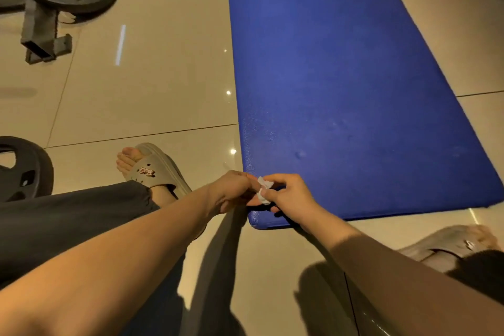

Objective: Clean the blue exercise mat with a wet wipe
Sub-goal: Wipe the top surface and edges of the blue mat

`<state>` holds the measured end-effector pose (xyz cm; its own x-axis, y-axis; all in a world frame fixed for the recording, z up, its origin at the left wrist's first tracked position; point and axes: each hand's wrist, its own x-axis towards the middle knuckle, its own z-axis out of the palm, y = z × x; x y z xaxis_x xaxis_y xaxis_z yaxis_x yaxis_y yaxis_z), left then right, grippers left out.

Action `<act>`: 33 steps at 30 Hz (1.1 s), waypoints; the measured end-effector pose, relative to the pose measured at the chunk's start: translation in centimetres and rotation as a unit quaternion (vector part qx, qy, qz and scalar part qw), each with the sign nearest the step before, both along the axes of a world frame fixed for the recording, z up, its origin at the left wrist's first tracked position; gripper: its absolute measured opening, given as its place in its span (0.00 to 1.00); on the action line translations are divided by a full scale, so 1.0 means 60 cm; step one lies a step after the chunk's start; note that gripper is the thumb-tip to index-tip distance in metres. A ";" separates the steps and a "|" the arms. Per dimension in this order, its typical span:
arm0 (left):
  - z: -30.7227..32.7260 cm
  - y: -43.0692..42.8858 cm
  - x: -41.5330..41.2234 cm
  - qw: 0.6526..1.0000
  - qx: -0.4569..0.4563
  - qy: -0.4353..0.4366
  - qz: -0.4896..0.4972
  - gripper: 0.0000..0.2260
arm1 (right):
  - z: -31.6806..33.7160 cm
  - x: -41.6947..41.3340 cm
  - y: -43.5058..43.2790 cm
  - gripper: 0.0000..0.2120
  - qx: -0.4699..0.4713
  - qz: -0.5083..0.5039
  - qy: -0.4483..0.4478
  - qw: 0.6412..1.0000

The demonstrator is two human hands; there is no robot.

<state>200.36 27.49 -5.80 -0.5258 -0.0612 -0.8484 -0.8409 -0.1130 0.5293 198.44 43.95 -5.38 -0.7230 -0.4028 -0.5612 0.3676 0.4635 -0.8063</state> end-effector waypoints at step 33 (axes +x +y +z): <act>-0.035 -0.024 0.039 0.787 -0.395 0.209 -0.425 0.46 | -0.123 0.160 0.048 0.06 0.269 -0.252 0.210 0.905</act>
